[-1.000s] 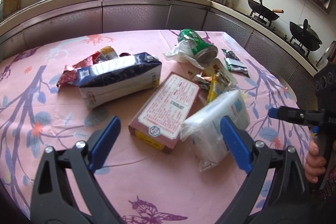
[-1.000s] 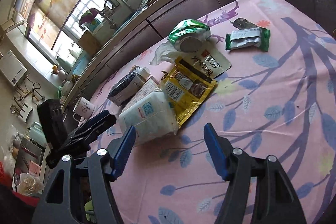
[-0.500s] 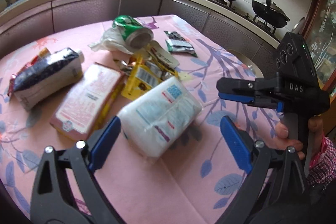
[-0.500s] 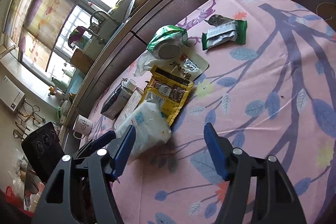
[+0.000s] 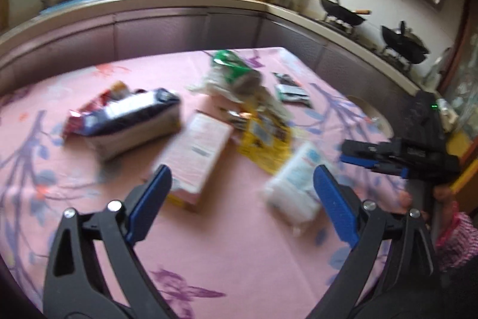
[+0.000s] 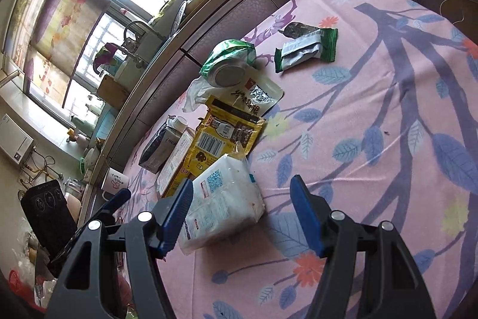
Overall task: Collect trash
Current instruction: 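Return both grippers to the table and approach the brown box and tissue pack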
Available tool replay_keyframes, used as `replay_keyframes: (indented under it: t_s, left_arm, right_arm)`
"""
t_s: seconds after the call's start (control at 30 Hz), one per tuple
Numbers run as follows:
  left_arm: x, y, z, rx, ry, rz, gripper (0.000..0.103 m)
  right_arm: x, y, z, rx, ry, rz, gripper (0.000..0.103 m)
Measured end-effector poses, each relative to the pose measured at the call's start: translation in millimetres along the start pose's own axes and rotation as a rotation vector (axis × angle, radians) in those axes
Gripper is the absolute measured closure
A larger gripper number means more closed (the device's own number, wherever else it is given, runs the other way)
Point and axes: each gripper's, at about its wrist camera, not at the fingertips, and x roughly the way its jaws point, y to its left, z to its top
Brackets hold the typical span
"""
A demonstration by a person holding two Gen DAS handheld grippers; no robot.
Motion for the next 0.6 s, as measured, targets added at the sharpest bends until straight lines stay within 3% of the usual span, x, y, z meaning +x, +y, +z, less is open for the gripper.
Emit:
replay_keyframes:
  t_s: [0.1,0.17,0.33,0.37,0.4,0.6]
  left_arm:
    - [17.4,13.3,0.6,0.064,0.007,0.121,0.011]
    - [34.9,19.8,-0.7,0.094,0.040,0.152,0.011]
    - [70.0,29.8,-1.9,0.076,0.114,0.151,0.013]
    - [73.8,31.4,-2.7,0.064,0.131,0.142,0.031]
    - [74.9,33.0,-3.4,0.050,0.143,0.126,0.032]
    - [46.1,32.7,-25.1,-0.004,0.164,0.091,0.036]
  right_arm:
    - [9.0,13.3,1.1,-0.052,0.010,-0.027,0.038]
    - [14.7,21.2,2.7,-0.078,0.010,-0.047,0.038]
    - [28.2,33.1,11.0,-0.116,0.018,-0.076,0.038]
    - [29.7,33.6,12.3,-0.117,0.018,-0.078,0.038]
    - [30.5,34.0,13.4,-0.116,0.018,-0.078,0.038]
    - [26.0,36.8,6.8,-0.139,0.017,-0.070,0.038]
